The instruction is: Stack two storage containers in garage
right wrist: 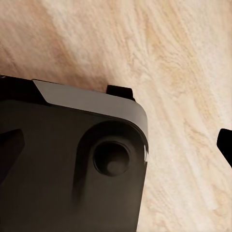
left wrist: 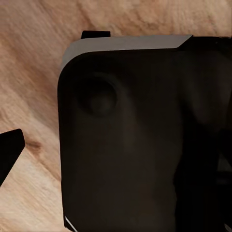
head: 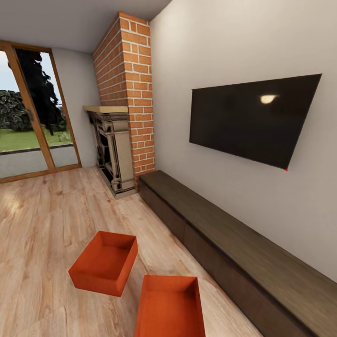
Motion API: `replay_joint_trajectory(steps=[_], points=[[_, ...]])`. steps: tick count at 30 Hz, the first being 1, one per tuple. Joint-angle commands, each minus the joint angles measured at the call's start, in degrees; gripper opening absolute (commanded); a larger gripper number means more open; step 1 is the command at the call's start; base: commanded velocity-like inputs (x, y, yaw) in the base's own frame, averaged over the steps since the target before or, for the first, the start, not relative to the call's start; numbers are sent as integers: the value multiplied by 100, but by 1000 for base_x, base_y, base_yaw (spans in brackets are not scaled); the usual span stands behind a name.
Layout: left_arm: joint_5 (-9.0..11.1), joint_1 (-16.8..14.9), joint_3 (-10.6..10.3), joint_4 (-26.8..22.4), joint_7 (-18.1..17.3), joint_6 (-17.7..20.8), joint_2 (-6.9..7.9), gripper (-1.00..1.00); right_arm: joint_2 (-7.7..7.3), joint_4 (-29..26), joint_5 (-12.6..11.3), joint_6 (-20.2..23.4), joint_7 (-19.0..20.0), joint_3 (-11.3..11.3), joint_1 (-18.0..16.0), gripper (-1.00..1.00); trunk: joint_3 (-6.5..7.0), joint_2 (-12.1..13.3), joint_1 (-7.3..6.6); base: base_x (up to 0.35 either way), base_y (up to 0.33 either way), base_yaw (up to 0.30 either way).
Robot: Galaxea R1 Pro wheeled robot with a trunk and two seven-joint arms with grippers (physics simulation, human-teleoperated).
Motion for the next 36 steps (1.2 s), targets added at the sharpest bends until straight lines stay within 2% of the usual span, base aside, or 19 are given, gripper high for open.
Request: replay_joint_trajectory(steps=[1,5,15,36], points=[[11,-1,5,-6,6,15,-1,100,4,18,-46,-32,-8,48,-7,100,-6,-3,0,13,10,0],[17,-1,5,-1,6,14,-1,100,6,16,-46,-32,-8,48,-8,100,-6,-3,0,68,4,0],[16,-1,5,-5,6,13,6,100,6,17,-46,-32,-7,48,-6,100,-6,-3,0,256,0,0],[11,-1,5,-9,6,13,-1,100,-1,10,16,-41,-5,48,-8,100,-6,-3,0,9,0,0]])
